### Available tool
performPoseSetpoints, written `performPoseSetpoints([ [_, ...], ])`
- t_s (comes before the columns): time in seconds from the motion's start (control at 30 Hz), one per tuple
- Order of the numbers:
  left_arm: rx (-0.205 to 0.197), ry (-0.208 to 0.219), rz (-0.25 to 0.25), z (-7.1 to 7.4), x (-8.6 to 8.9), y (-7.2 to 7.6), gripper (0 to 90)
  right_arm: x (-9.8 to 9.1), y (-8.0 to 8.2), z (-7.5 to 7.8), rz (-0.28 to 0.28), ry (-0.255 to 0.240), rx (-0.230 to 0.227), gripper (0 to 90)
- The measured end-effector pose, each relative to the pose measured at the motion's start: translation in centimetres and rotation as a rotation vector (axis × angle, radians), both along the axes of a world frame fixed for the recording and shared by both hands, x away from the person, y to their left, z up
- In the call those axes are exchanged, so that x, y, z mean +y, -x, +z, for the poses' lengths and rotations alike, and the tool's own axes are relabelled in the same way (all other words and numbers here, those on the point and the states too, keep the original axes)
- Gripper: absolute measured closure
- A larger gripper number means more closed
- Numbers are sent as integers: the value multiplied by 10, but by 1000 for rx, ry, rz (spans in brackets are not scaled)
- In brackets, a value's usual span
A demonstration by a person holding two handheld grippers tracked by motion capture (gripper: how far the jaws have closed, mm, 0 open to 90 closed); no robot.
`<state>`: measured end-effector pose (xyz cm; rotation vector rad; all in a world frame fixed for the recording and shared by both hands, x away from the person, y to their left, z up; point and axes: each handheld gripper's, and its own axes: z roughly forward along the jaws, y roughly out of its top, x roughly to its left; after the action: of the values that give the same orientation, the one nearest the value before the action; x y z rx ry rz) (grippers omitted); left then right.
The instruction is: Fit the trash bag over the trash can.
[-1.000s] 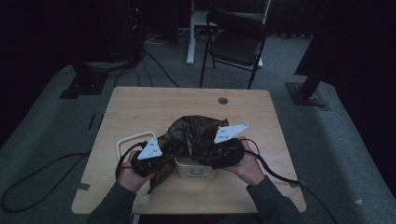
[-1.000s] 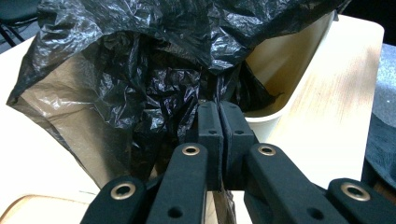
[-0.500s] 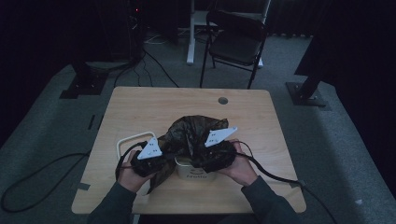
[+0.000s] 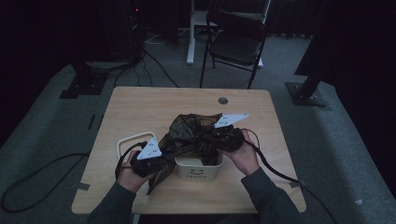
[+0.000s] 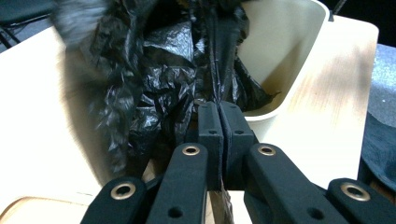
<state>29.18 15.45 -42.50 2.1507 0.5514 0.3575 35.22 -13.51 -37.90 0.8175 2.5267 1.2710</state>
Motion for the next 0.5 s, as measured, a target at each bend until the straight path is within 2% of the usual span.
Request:
performPoseSetpoints([
  [0.27,-6,7,-10,2,4,2,887,-13,-33,2,-152,27,17,900],
  [0.5,-7,4,-34,2,8,4,888,-20,-53,1,-250,59,29,900],
])
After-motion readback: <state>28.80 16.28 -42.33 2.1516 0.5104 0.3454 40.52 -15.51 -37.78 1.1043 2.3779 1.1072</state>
